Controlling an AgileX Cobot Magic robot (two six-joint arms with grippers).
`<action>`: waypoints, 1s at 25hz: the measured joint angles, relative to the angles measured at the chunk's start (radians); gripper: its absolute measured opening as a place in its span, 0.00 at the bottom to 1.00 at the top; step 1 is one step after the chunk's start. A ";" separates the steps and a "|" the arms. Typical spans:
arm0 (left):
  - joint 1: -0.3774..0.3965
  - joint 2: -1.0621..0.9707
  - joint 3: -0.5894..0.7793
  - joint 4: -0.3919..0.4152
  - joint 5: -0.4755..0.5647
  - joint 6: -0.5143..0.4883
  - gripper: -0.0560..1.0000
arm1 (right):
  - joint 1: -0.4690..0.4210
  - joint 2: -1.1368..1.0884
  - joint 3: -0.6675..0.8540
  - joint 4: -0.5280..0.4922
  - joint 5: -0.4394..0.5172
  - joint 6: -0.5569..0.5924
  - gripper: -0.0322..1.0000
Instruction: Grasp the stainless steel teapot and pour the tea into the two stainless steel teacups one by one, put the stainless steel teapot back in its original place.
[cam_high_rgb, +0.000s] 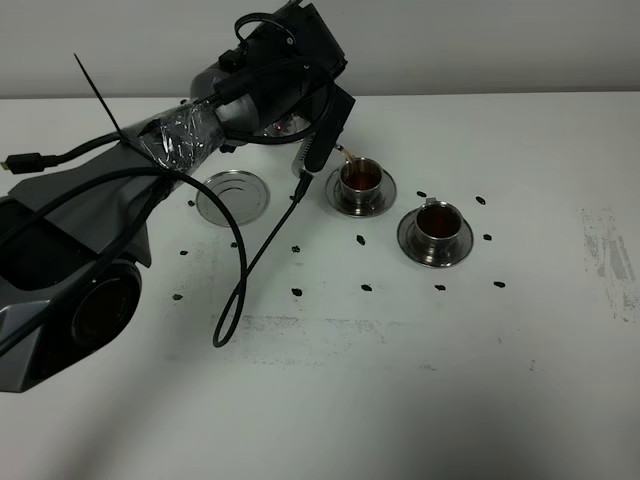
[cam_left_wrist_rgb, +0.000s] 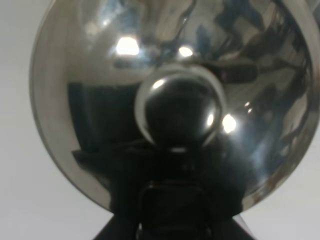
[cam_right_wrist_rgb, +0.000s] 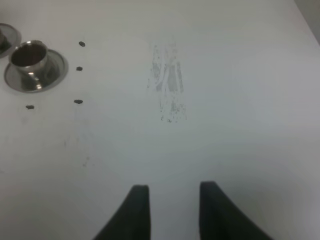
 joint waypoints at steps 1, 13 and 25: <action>-0.003 0.000 0.000 0.003 0.000 0.000 0.21 | 0.000 0.000 0.000 0.000 0.000 0.000 0.26; -0.010 0.021 0.000 0.048 -0.008 0.001 0.21 | 0.000 0.000 0.000 0.000 0.000 0.000 0.26; -0.025 0.035 0.000 0.071 -0.030 0.001 0.21 | 0.000 0.000 0.000 0.000 0.000 0.000 0.26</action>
